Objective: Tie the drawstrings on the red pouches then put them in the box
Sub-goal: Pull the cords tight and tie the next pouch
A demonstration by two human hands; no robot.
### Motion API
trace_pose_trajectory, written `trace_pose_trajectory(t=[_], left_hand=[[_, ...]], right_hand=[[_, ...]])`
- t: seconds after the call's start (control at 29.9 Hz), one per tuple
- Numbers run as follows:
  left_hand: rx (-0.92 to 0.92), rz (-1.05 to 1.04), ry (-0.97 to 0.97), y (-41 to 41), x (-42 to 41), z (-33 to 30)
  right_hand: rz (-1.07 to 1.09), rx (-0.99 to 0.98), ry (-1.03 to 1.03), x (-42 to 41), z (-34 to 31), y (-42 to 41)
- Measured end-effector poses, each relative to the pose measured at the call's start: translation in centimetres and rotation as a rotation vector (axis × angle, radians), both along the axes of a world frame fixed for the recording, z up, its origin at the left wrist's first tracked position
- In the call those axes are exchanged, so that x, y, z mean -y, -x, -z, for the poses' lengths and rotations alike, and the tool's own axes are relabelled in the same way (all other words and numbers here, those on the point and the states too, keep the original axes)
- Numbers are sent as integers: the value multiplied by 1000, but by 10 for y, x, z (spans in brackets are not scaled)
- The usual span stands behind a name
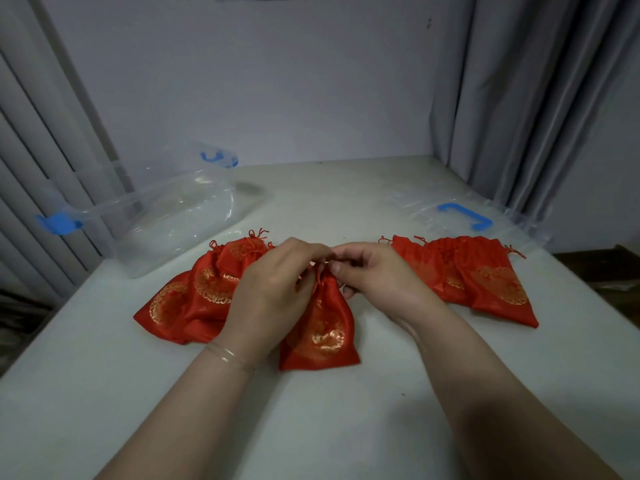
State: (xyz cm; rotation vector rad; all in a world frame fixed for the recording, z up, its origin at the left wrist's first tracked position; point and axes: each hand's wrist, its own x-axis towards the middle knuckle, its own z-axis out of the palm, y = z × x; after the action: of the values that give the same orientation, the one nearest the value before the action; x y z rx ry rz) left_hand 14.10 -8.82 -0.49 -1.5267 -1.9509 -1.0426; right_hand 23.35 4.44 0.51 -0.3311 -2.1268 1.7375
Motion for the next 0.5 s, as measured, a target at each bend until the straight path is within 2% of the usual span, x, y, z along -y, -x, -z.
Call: trace_pose_trajectory(t=[0.17,0.5], left_hand=[[-114,-70,-22,4,1,2],[-64,-145,82,7,7,-7]], right_hand=[[12,38,84,-1,-1,-1],[312,33,-280,-6,4,0]])
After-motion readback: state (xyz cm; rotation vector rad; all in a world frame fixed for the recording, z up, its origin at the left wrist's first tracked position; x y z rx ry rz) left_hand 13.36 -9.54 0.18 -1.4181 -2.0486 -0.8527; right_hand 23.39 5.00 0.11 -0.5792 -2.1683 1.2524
